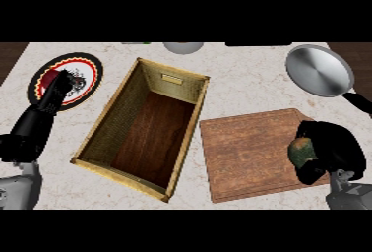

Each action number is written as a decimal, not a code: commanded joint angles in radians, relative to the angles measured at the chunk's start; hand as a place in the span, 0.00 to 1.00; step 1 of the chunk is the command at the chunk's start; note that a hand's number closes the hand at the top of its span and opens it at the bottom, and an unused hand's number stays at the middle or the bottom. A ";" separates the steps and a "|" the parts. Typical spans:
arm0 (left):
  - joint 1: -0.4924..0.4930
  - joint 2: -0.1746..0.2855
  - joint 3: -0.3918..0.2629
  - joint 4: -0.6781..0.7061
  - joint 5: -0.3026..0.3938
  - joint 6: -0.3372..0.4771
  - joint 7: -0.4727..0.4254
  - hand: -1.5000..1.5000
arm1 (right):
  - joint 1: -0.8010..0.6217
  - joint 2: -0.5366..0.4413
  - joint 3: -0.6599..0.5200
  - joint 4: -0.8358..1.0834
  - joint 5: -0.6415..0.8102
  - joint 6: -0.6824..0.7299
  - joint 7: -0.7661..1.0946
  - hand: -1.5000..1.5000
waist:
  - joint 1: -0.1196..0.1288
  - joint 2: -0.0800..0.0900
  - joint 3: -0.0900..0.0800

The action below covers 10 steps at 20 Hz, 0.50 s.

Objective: Pick the squash from the cutting board and place it in the basket

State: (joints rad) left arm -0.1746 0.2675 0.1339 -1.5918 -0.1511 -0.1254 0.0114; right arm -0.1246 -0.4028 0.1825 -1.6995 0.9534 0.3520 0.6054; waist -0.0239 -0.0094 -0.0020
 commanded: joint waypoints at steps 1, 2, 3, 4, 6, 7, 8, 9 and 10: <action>-0.018 -0.008 -0.005 0.010 -0.001 0.001 0.007 0.50 | -0.006 -0.015 -0.076 -0.186 0.000 -0.033 0.049 1.00 | 0.001 0.003 0.001; 0.018 0.003 0.002 0.010 -0.008 -0.001 -0.017 0.50 | -0.014 0.028 -0.079 -0.244 -0.001 -0.072 0.079 1.00 | -0.001 0.000 0.001; 0.022 -0.014 -0.016 -0.027 -0.010 0.004 0.023 0.50 | -0.035 0.036 -0.102 -0.254 0.003 -0.128 0.061 1.00 | 0.006 -0.001 0.002; -0.010 0.005 0.005 0.006 -0.009 0.004 0.001 0.50 | -0.066 0.065 -0.114 -0.323 -0.034 -0.111 0.083 1.00 | -0.004 -0.001 0.001; -0.003 -0.001 -0.003 -0.008 -0.015 0.009 0.012 0.50 | -0.121 0.120 -0.150 -0.429 -0.124 -0.127 0.081 1.00 | -0.009 -0.009 0.001; 0.010 -0.027 -0.029 0.013 -0.028 0.016 -0.019 0.50 | -0.179 0.155 -0.136 -0.428 -0.135 -0.126 0.105 1.00 | 0.009 0.000 0.000; 0.019 -0.011 -0.008 0.010 -0.013 0.006 -0.028 0.50 | -0.192 0.177 -0.146 -0.463 -0.161 -0.135 0.113 1.00 | 0.014 0.000 0.001; 0.006 0.003 0.002 0.022 -0.015 0.004 -0.030 0.50 | -0.242 0.165 -0.186 -0.520 -0.214 -0.109 0.119 1.00 | 0.006 -0.003 0.000; -0.020 -0.018 -0.023 0.014 -0.030 0.017 -0.009 0.50 | -0.284 0.189 -0.176 -0.534 -0.228 -0.095 0.159 1.00 | 0.010 0.001 0.000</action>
State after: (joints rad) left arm -0.1729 0.2581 0.1234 -1.5837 -0.1677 -0.1172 -0.0005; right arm -0.2948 -0.2720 0.0427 -2.1093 0.8152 0.2467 0.7077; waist -0.0185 -0.0108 -0.0013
